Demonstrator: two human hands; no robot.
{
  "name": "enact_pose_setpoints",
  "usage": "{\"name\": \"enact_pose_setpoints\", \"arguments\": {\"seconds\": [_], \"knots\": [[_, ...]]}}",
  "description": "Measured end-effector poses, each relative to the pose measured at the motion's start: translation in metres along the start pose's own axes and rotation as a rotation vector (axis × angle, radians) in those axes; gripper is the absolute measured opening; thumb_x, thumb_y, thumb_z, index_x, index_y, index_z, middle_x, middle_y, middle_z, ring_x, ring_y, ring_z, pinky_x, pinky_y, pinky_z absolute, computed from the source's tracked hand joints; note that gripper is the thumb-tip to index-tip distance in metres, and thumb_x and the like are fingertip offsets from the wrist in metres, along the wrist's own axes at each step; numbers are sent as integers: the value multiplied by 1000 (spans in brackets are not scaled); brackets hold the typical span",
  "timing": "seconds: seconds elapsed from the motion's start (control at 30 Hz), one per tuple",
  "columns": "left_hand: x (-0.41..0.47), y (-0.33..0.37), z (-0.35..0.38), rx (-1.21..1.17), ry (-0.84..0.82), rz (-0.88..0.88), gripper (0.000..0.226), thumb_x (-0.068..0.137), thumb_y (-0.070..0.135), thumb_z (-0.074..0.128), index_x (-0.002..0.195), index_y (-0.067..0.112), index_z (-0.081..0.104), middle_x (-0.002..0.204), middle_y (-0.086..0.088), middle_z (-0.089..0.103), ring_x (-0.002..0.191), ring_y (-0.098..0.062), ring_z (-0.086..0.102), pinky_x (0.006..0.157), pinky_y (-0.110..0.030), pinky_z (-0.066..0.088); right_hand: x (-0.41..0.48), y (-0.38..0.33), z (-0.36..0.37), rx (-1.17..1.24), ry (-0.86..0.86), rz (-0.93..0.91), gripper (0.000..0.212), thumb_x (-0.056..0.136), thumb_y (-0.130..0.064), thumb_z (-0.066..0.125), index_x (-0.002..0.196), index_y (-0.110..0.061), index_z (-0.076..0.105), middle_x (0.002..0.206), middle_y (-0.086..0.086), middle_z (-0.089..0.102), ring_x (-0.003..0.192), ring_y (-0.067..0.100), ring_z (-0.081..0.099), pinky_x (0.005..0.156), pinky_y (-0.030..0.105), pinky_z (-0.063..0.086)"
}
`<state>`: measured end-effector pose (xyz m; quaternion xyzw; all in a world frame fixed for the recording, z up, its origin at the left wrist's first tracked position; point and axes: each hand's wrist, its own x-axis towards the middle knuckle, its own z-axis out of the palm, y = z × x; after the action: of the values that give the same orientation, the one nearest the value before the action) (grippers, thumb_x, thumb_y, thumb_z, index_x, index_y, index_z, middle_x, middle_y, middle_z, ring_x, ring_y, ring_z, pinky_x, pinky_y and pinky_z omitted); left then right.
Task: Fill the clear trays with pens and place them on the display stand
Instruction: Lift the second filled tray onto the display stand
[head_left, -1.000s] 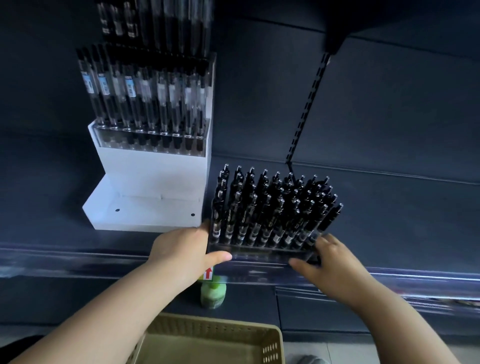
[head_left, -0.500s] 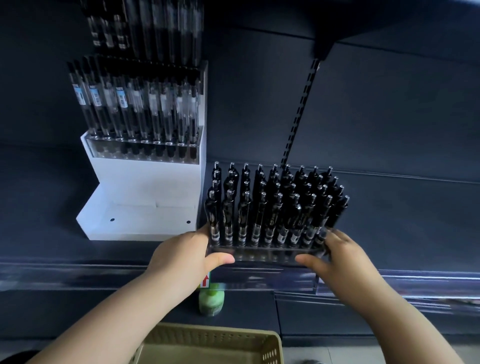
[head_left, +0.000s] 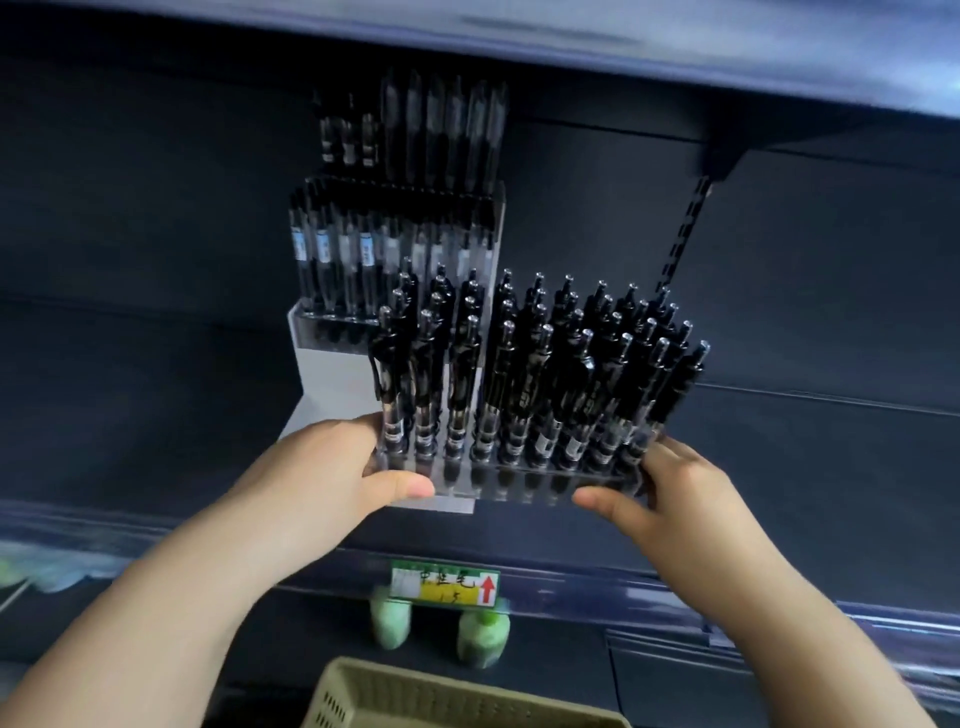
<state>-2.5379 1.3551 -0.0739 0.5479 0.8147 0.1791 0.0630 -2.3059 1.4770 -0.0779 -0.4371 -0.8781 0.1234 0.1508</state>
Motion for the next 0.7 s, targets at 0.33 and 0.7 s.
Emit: {"name": "enact_pose_setpoints", "arguments": {"seconds": [0.33,0.7], "knots": [[15,-89,-22,5,7,-44,36,73,60,63,61,32,43,56,10,43,53,-4,41,46,-24,27,41,-60,57,15,-18,-90,61,57,-75,30,77,-17,31,74,-13,28,59,1,32,49,16,27],[34,-115,3,107,-177,-106,37,77,67,54,77,30,49,69,12,49,64,-8,48,52,-25,34,61,-63,93,-193,-156,-34,58,67,-76,30,75,-19,34,79,-6,34,73,10,40,63,19,35]]}}
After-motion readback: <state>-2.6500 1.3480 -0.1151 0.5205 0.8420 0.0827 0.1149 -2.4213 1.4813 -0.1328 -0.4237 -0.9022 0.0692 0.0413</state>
